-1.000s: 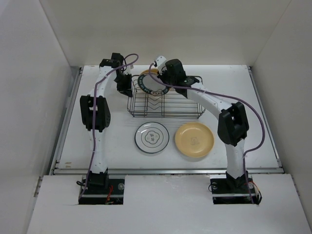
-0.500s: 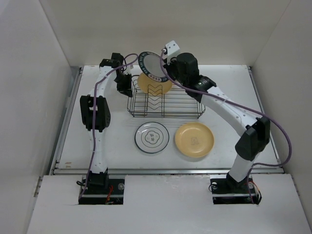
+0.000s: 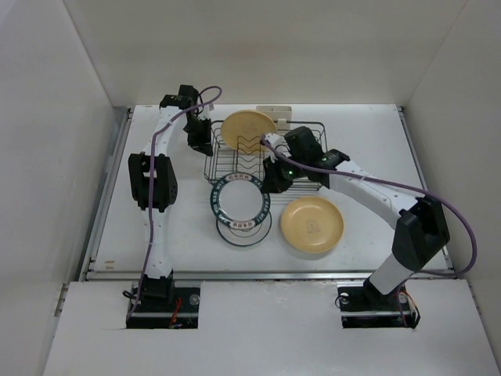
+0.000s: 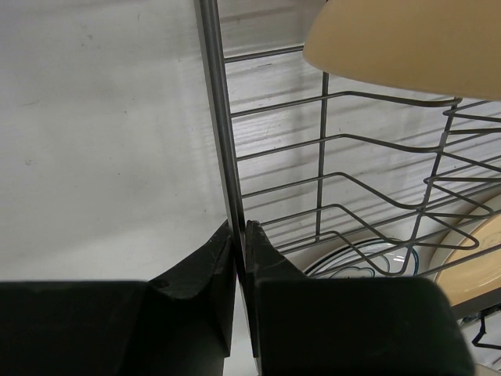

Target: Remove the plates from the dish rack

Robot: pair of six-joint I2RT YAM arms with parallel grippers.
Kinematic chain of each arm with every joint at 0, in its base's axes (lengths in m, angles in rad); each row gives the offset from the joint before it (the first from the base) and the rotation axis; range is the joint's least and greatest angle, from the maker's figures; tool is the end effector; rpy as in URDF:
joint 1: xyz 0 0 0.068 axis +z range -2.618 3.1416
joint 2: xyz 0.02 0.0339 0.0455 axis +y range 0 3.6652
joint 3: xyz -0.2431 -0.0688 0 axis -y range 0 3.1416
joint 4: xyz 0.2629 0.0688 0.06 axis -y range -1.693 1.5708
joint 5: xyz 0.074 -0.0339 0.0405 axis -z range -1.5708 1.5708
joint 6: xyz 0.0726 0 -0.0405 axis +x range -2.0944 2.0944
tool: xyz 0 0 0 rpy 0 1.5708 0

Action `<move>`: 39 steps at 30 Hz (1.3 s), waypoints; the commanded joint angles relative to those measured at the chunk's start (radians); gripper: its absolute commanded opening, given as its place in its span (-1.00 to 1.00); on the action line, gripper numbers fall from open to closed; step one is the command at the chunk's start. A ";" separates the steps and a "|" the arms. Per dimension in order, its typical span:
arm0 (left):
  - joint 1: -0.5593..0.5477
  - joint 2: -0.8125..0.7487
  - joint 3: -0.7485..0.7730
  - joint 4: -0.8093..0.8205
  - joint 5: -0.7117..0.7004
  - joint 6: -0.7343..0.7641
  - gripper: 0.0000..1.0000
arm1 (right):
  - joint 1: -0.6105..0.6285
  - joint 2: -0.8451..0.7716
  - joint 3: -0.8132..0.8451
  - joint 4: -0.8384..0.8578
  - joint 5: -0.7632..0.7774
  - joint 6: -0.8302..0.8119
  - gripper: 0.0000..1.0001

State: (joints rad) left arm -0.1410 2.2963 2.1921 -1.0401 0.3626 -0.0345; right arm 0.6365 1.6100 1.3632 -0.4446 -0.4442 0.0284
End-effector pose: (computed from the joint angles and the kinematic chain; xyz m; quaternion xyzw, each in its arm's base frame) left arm 0.4991 -0.0968 0.1985 0.0893 0.9579 -0.1938 0.1919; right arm 0.3085 0.2668 0.2614 -0.3537 0.8141 0.3239 0.3274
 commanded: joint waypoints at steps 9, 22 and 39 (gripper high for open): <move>-0.003 0.022 0.005 -0.060 0.010 0.027 -1.00 | 0.005 0.119 -0.062 0.014 -0.131 0.105 -1.00; -0.003 0.022 0.005 -0.060 0.019 0.036 -1.00 | 0.032 0.140 0.060 -0.184 0.116 0.057 0.35; -0.003 0.022 -0.005 -0.060 0.019 0.045 -1.00 | -0.026 0.082 0.321 0.059 0.500 -0.014 0.73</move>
State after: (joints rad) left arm -0.1402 2.2963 2.1921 -1.0401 0.3656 -0.0303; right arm 0.6468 1.7302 1.5894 -0.5896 -0.1619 0.0353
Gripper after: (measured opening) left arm 0.049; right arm 0.851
